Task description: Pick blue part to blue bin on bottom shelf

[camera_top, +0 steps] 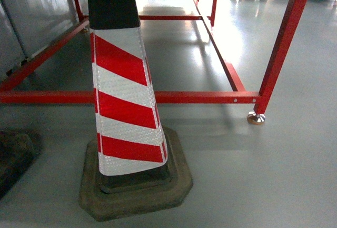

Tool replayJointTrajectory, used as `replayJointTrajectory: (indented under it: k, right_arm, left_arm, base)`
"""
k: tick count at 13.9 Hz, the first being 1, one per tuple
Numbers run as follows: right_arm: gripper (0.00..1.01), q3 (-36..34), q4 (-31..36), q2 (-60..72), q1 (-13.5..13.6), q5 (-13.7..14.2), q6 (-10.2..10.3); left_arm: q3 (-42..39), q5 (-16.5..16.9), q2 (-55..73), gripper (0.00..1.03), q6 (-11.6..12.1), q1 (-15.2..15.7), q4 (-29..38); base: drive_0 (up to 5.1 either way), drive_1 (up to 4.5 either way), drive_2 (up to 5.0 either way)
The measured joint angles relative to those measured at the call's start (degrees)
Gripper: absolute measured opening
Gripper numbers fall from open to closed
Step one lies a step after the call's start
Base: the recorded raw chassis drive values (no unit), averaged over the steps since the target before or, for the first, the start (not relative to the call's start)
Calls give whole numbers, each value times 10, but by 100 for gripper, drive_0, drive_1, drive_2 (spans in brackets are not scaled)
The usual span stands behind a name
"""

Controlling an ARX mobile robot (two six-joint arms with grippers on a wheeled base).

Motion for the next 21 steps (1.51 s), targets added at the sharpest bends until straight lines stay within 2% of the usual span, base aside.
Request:
replayJointTrajectory:
  k: [21]
  right_arm:
    - [98, 0, -1, 0, 0, 0, 0]
  left_arm:
    - [0, 0, 0, 98, 0, 0, -2]
  base:
    - [0, 0, 0]
